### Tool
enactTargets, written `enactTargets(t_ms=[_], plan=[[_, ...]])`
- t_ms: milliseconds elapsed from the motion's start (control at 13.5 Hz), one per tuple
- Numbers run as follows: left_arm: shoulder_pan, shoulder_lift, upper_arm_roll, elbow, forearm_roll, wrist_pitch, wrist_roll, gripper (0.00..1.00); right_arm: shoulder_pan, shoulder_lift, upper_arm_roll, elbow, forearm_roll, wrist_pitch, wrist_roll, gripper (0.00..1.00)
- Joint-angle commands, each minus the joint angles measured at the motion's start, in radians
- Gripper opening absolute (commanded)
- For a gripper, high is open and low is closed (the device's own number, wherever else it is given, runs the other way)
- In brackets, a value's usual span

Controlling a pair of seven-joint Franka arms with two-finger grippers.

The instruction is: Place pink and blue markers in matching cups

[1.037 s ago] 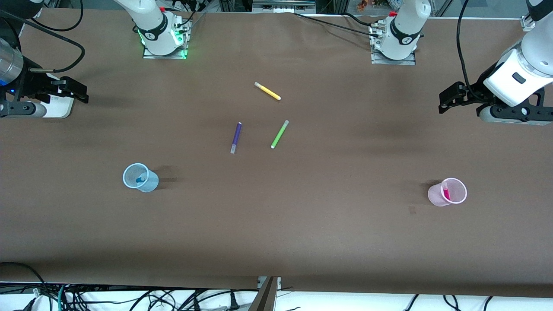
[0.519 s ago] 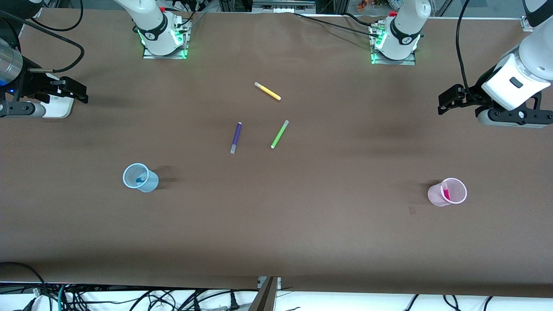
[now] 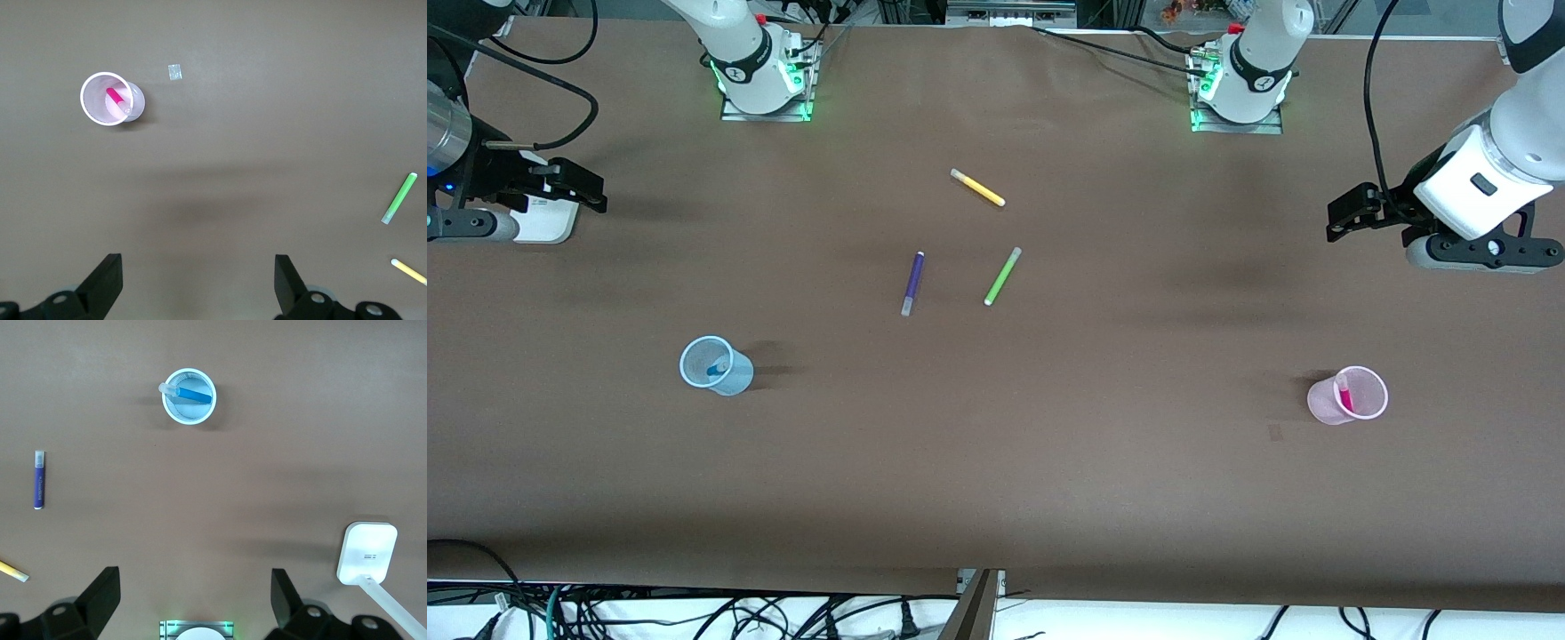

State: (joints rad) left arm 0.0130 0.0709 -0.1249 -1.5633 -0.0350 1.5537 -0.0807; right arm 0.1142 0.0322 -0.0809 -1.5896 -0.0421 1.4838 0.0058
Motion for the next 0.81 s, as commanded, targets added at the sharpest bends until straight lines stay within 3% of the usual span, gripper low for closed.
enactTargets(t_ms=[0,741], plan=[[-0.004,0.01,-0.005,0.023,0.017,-0.006,0.019,1.0,-0.011,0.006,0.007,0.02,-0.007,-0.007,0.003,1.0],[0.004,0.012,-0.004,0.023,0.017,-0.017,0.021,1.0,-0.01,0.006,0.007,0.02,-0.007,-0.007,0.005,1.0]])
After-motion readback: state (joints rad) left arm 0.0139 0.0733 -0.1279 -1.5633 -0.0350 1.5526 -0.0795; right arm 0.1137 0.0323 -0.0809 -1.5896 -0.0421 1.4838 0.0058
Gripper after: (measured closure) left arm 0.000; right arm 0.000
